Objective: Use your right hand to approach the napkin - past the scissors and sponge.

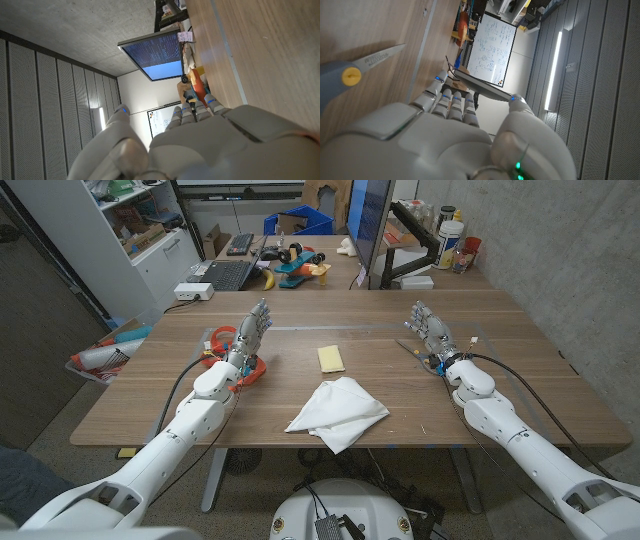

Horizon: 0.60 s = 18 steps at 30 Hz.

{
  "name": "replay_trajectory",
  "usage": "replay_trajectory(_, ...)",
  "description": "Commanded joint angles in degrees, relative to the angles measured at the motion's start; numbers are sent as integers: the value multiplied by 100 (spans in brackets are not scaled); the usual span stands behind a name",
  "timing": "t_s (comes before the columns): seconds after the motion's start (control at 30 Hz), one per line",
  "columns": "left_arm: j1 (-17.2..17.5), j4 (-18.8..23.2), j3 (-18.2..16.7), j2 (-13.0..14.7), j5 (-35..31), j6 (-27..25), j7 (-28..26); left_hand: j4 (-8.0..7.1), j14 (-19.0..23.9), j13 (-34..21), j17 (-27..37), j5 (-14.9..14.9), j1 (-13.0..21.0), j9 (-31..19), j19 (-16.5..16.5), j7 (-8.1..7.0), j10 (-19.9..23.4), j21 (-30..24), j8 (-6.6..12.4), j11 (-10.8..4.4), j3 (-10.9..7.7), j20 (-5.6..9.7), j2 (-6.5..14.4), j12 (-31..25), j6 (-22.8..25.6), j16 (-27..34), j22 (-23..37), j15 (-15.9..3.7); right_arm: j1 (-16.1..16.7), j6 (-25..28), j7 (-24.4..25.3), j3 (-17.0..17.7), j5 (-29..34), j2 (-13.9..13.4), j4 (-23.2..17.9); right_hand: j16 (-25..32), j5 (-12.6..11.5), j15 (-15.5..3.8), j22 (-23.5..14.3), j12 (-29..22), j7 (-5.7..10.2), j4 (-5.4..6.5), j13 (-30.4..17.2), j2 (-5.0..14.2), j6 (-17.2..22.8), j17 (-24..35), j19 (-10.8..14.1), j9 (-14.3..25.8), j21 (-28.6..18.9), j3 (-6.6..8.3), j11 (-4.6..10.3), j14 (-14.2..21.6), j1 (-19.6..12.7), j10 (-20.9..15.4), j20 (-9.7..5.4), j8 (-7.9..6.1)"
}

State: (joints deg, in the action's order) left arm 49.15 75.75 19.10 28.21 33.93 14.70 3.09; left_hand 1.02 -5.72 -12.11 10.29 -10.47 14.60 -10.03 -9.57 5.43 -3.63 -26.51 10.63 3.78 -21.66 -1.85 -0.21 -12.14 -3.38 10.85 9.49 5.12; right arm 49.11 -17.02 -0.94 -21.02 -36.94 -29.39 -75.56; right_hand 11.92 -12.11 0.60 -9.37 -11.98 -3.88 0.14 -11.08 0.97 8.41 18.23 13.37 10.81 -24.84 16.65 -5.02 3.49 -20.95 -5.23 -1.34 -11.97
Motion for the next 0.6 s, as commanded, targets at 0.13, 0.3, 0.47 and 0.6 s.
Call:
replay_trajectory(0.13,334,343,-1096,-867,-935,-525,516,7,-37,-3,28,-37,58,-24,-114,60,-25,-10,42,-12,-36,-34,24,-30,8,31,27,1,110,-41,80,26,53,-45,-123,26,-41,5,-18,-24,8,-14,-25,21,60,16,59,27,-7,39,-22,59,-41,-2,-8,-18)
replay_trajectory(0.3,405,435,-1284,-1017,-1139,-643,610,13,-26,1,27,-36,62,-24,-101,57,-8,0,44,-5,-39,-44,34,-36,21,34,27,7,165,-89,86,61,30,-56,-175,30,-40,-2,-18,-25,11,-20,-24,29,71,6,74,26,5,34,-37,69,-40,-16,-4,-17)
replay_trajectory(0.47,463,476,-1418,-1148,-1241,-666,712,20,-16,6,26,-35,68,-24,-90,48,16,16,45,-9,-42,-46,46,-45,34,37,28,6,224,-133,77,75,40,-91,-252,31,-41,-2,-19,-27,10,-27,-23,39,77,-3,82,25,16,34,-36,74,-44,-31,-1,-15)
replay_trajectory(0.6,500,524,-1481,-1212,-1313,-697,766,25,-9,9,25,-33,72,-24,-79,46,28,25,48,-4,-45,-54,54,-49,49,38,28,3,267,-188,57,64,89,-130,-328,32,-41,-4,-19,-25,13,-31,-22,51,84,-11,91,25,28,32,-24,76,-42,-40,0,-13)
